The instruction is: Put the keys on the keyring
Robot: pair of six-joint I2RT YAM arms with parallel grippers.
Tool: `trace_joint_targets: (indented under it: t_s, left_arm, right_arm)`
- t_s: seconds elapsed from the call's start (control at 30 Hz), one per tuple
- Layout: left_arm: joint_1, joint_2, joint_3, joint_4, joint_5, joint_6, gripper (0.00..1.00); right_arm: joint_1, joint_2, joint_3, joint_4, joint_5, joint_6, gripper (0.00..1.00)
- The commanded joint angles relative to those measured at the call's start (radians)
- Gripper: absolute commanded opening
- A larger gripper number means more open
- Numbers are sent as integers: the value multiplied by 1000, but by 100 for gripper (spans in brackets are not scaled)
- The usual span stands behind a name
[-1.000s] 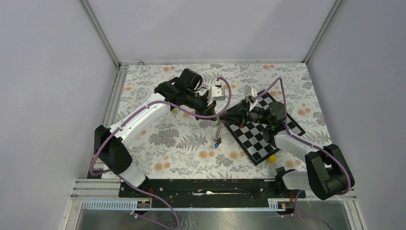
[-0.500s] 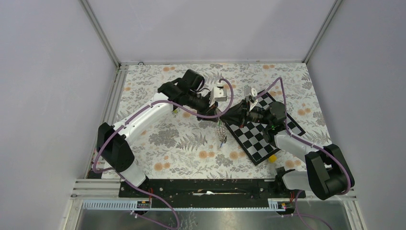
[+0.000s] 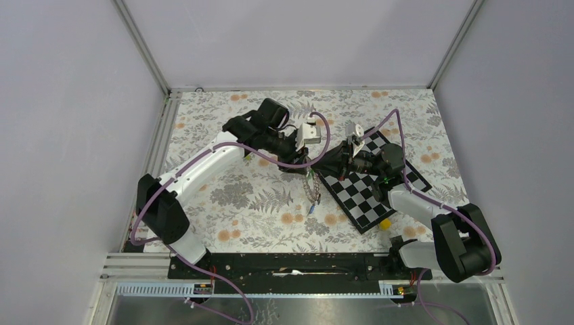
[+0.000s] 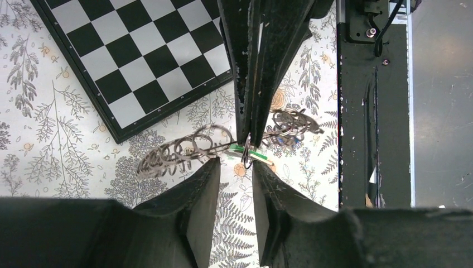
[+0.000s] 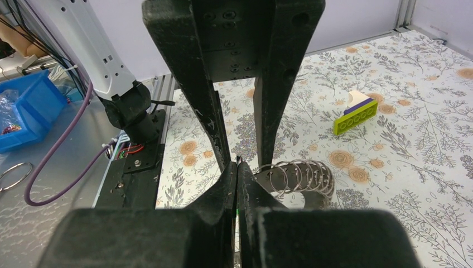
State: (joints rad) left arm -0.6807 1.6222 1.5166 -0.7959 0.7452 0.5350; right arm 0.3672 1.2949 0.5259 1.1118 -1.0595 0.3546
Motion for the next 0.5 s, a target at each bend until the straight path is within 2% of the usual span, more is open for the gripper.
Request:
trace_joint_targets:
  t_s: [0.0,0.17,0.47]
  left_arm:
    - [-3,-63,17,21,-1,16,35]
    - [-2,-56,38,20,28,1,37]
    - [-3,-33,73,21,75,-16,34]
  right_arm:
    - [-2,-31,40,73,-6,-17,0]
    - [-2,-30,42,69,-7,-20,0]
    - [-2,-26,40,65,-11,-24,0]
